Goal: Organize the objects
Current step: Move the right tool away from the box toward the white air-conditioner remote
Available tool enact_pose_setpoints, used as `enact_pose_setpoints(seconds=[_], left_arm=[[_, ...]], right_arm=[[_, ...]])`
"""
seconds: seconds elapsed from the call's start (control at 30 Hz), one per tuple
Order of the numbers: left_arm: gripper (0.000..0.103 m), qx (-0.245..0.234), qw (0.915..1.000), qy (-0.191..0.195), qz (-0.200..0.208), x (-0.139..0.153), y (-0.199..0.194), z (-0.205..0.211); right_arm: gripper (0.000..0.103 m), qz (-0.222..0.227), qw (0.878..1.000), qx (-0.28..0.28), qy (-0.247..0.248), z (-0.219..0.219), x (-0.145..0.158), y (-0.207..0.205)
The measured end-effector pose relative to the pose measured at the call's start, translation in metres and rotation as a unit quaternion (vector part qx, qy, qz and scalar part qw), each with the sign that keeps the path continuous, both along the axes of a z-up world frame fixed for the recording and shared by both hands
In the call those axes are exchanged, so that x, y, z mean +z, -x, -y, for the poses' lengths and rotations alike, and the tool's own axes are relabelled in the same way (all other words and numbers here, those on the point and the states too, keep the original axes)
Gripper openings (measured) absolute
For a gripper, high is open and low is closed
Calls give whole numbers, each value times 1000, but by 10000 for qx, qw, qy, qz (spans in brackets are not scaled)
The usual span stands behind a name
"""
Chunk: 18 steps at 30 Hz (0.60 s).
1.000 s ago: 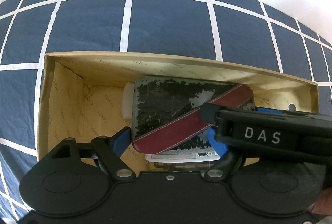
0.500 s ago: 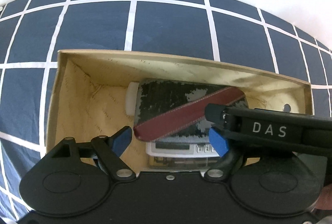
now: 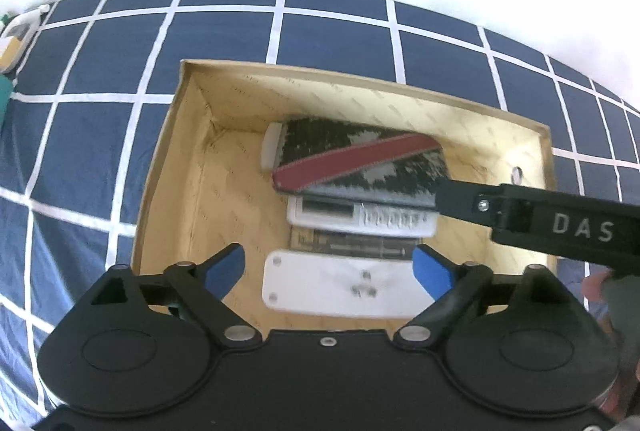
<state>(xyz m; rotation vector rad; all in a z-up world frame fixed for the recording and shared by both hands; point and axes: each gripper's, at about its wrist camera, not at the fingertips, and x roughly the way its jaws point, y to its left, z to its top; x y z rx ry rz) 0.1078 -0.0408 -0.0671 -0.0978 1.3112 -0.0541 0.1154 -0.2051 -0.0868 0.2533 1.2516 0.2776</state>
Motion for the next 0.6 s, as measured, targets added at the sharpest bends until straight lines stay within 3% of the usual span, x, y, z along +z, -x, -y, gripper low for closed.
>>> enact_pose_setpoints(seconds=[0.3, 0.6], left_arm=[[97, -4, 9997, -114, 229, 31, 53, 9], [103, -180, 9992, -191, 286, 44, 103, 33]], right_arm=[[100, 255, 9996, -83, 24, 25, 35, 54], [103, 396, 9989, -264, 37, 57, 56, 109]])
